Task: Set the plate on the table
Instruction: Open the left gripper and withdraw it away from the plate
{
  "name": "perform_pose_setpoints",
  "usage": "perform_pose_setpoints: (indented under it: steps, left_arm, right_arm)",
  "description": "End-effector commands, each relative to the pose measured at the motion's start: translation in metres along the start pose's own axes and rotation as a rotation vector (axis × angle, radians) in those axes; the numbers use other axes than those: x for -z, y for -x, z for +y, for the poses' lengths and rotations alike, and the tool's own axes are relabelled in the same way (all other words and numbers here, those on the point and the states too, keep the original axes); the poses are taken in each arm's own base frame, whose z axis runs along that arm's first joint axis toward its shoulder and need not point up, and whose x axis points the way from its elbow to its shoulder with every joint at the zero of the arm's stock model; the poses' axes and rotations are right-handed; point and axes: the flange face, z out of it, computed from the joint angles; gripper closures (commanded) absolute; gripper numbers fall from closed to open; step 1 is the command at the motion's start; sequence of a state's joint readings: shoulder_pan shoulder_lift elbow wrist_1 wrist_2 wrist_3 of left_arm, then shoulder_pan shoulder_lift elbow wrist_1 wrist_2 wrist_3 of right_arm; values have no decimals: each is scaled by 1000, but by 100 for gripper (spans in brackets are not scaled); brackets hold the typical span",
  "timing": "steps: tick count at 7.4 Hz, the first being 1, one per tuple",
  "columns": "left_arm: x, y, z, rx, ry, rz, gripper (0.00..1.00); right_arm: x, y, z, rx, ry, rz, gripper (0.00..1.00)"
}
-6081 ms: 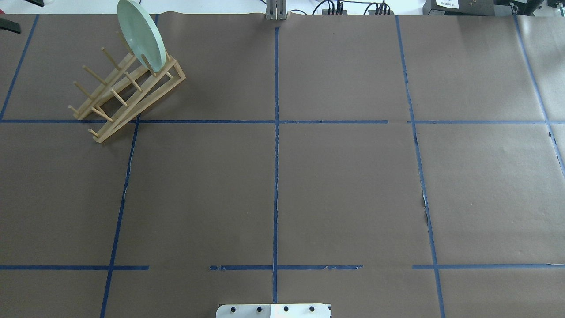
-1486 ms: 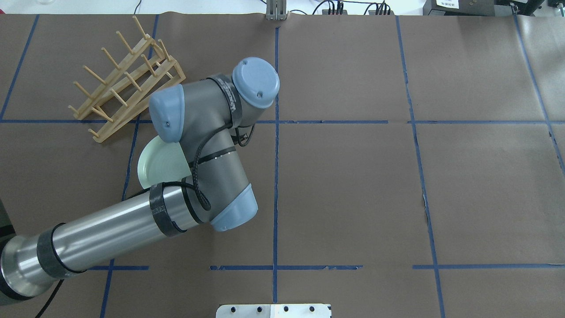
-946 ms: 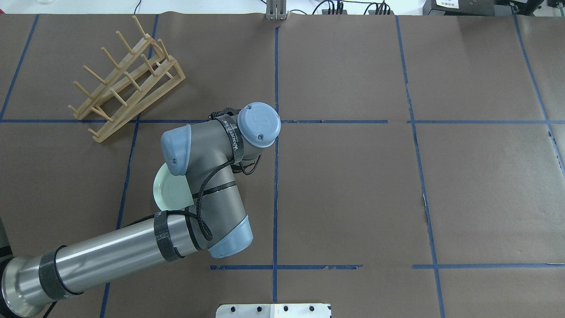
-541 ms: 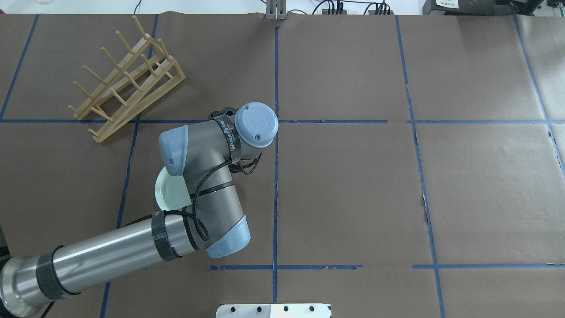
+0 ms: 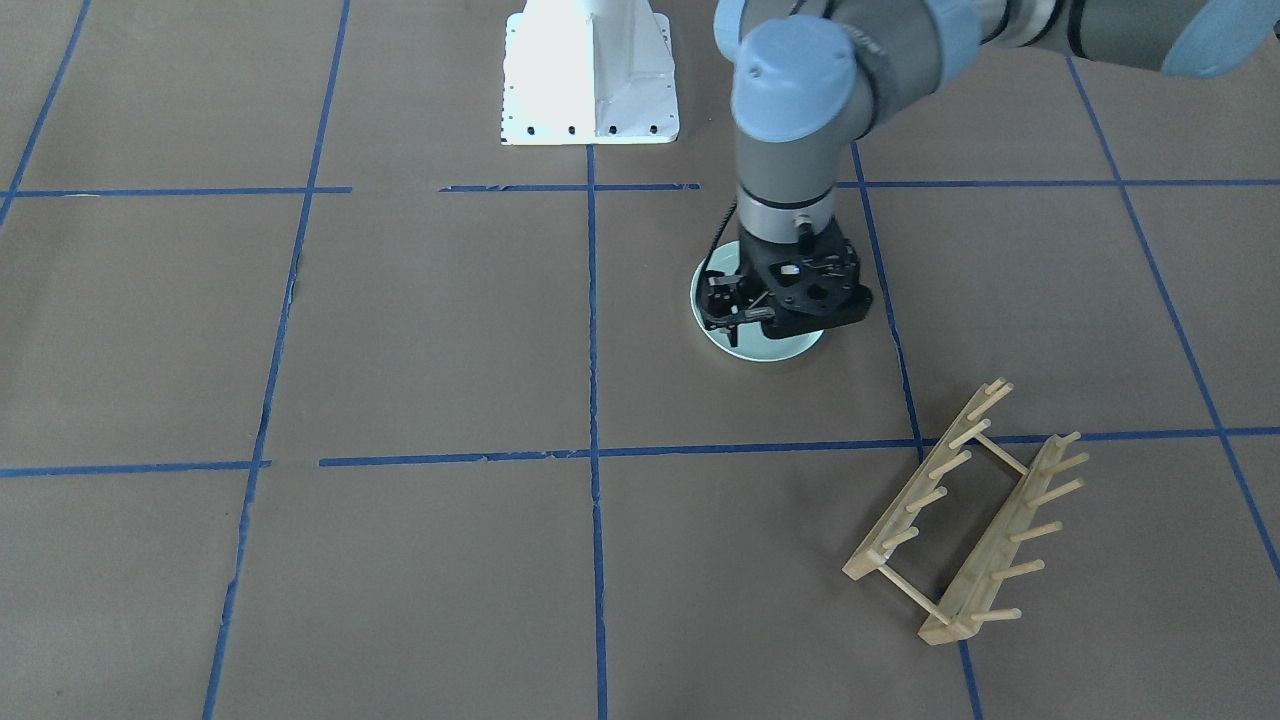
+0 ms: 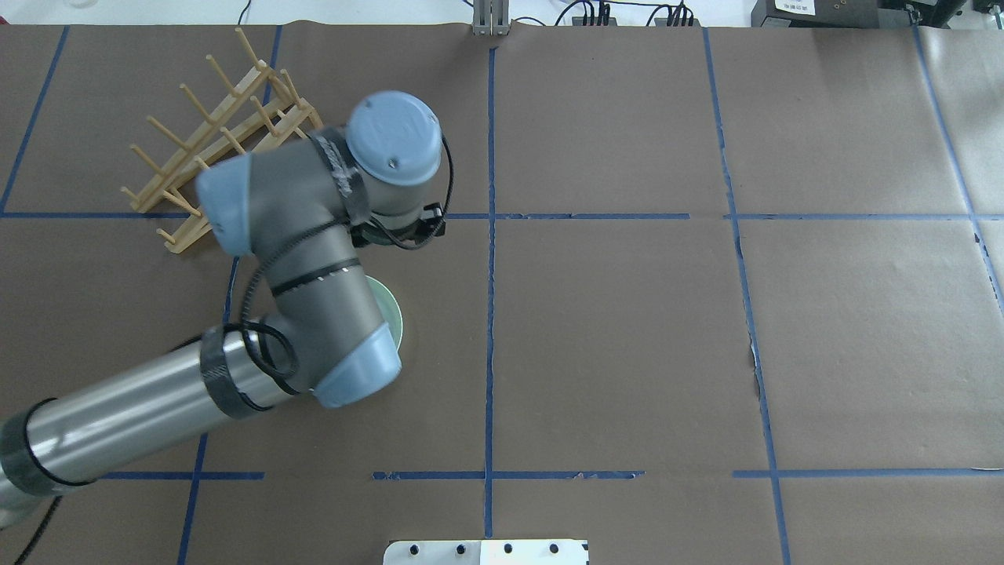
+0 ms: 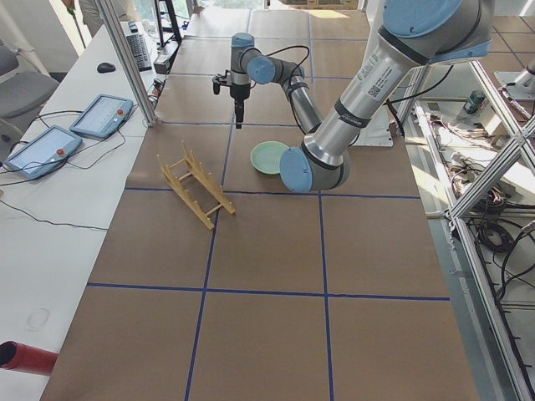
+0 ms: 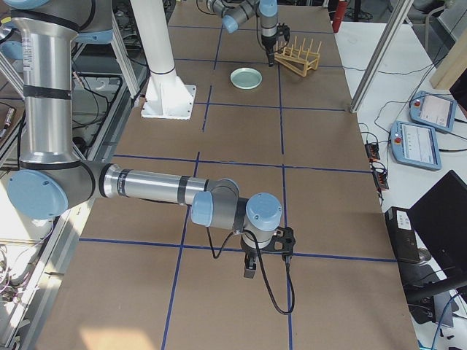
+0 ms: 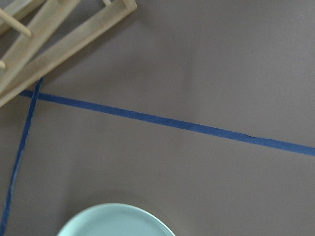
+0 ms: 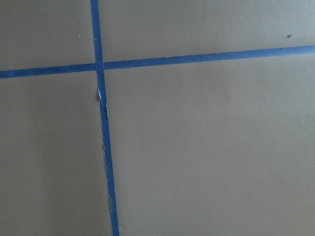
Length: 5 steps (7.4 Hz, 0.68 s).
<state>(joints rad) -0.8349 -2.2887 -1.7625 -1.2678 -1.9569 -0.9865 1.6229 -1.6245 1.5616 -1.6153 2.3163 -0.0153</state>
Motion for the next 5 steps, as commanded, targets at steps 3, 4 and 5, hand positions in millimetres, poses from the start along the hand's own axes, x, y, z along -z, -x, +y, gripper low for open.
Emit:
perform_pose_setpoints:
  steps: [3, 4, 5]
  left_arm:
    - [28, 367, -77, -309, 25, 68, 0]
    - [9, 468, -50, -341, 35, 42, 0]
    - [-3, 533, -32, -303, 27, 28, 0]
  right_arm:
    - [0, 0, 0, 0, 0, 0, 0]
    - [-1, 0, 0, -1, 1, 0, 0]
    - [0, 0, 0, 0, 0, 0, 0]
